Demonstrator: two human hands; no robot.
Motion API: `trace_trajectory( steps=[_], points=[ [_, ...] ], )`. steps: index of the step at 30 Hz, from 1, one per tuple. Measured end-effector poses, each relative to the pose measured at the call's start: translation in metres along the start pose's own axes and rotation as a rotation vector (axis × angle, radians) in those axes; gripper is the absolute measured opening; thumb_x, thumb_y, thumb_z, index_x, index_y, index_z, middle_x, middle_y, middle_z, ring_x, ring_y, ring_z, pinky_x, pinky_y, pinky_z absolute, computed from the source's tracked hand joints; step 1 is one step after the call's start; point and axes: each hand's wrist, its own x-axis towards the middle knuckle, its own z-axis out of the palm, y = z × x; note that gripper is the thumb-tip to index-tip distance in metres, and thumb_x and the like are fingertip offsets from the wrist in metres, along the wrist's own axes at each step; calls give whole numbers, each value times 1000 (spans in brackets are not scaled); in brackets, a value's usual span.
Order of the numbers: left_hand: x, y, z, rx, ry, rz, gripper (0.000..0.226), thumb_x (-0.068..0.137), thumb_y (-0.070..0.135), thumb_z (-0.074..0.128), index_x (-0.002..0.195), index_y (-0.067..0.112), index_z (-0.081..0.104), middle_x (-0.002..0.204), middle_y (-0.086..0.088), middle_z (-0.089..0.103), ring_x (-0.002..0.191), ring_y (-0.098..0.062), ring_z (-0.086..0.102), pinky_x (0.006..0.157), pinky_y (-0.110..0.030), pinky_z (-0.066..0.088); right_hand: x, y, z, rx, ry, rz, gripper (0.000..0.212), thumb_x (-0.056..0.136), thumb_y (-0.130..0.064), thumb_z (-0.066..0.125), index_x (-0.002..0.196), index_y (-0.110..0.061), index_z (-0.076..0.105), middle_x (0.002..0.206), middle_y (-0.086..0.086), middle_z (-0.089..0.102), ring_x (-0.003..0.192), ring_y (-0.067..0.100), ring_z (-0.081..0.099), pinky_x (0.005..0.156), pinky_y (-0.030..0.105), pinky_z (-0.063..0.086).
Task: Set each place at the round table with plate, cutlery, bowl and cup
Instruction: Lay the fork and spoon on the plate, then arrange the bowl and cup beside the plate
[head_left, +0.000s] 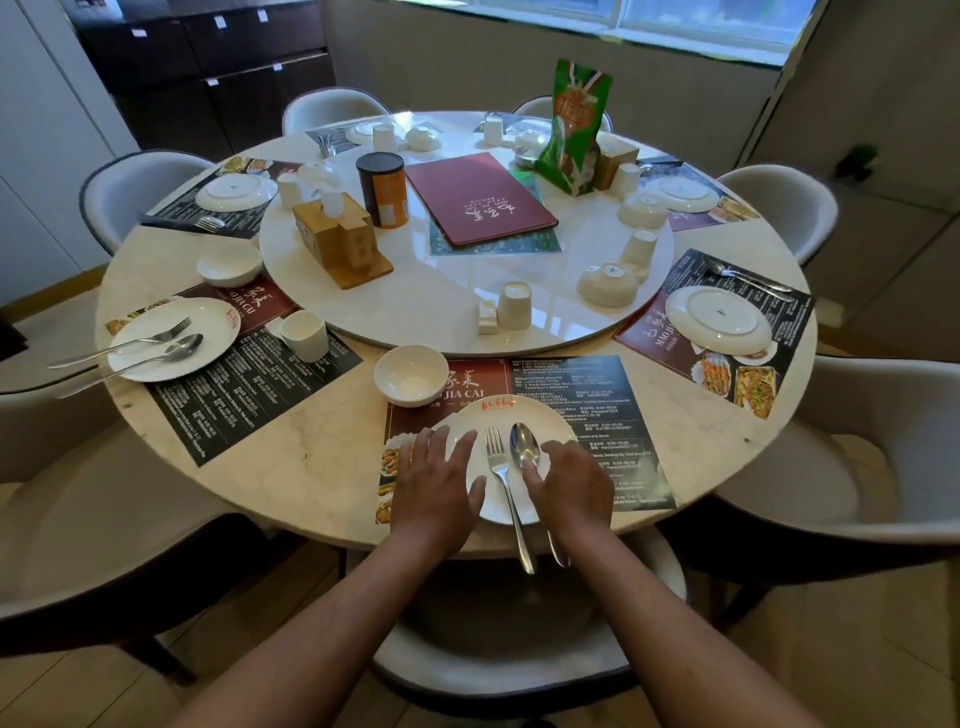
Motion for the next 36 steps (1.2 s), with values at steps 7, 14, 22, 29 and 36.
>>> trace_trajectory(
  steps=[7,14,22,29,36],
  points=[
    [36,21,-21,-13,122,12,62,96,49,53,152,29,36,156,-6,37,147,-29,26,121,-49,20,39,-4,-30,-34,-41,-97,47,91,-49,61,132,-26,59,129,-1,57,121,24,48,89,39,48],
    [96,40,-39,38,181,-26,59,95,46,53,148,25,39,148,-9,45,138,-31,36,113,-49,33,102,-1,-43,-74,-59,-168,46,92,-45,61,133,-23,57,134,3,55,125,28,45,97,43,43],
    [180,68,-29,66,111,-224,48,96,46,54,138,22,51,122,-7,62,114,-28,56,92,-42,48,191,20,-27,-114,-238,-319,49,97,-43,56,141,-24,50,144,5,48,133,28,40,105,43,40],
    [264,70,-3,51,42,-443,41,96,42,56,128,16,56,119,-10,62,111,-31,58,84,-40,49,260,44,0,-245,-377,-485,45,98,-39,50,139,-23,49,145,4,46,131,29,43,99,44,44],
    [307,61,31,41,21,-529,37,96,36,58,124,13,57,121,-11,58,112,-32,56,86,-39,47,271,67,11,-242,-357,-591,49,89,-29,56,137,-25,49,140,-1,49,125,26,47,91,40,49]
  ],
)
